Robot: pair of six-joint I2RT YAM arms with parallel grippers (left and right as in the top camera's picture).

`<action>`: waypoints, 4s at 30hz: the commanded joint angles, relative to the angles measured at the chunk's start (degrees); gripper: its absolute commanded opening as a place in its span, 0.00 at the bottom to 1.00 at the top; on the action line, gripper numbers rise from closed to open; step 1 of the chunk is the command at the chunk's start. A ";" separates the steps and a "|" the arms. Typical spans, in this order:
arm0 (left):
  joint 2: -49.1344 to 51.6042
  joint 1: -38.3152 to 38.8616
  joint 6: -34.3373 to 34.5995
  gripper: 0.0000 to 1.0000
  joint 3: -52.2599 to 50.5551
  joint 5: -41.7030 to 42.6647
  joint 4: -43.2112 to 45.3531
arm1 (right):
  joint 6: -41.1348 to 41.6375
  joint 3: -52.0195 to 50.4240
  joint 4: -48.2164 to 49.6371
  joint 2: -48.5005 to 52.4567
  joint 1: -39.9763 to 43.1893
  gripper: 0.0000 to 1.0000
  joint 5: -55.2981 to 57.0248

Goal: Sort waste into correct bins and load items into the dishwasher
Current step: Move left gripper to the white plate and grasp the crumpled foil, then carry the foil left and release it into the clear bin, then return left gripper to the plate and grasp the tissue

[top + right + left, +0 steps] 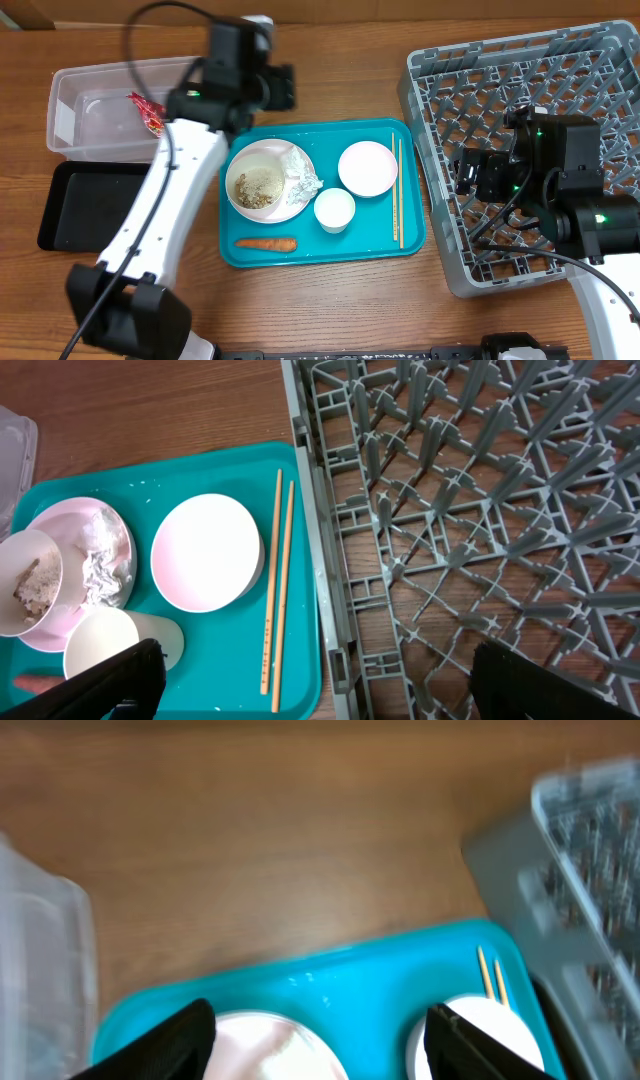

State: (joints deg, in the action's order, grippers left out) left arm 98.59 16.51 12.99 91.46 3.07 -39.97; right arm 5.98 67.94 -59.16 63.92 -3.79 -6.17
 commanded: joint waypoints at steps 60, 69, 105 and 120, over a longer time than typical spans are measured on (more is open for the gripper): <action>18.32 9.46 -2.78 0.04 -1.42 3.98 -20.92 | -0.02 1.55 -1.18 -0.35 0.02 1.00 -0.37; 17.92 8.02 -2.73 0.04 3.02 4.00 -23.47 | -0.02 1.55 -1.25 -0.35 0.02 1.00 -0.37; 17.97 -27.89 -0.79 0.37 29.55 -8.57 -20.59 | 0.00 1.55 -1.29 -0.35 0.02 1.00 -0.39; 15.89 -17.55 -4.35 0.71 30.08 3.65 -30.56 | 0.00 1.55 -1.44 -0.35 0.02 1.00 -0.37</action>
State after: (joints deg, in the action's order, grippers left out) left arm 115.57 -6.13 10.09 121.32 0.38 -69.49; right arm 5.98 67.94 -61.08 63.92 -3.79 -6.17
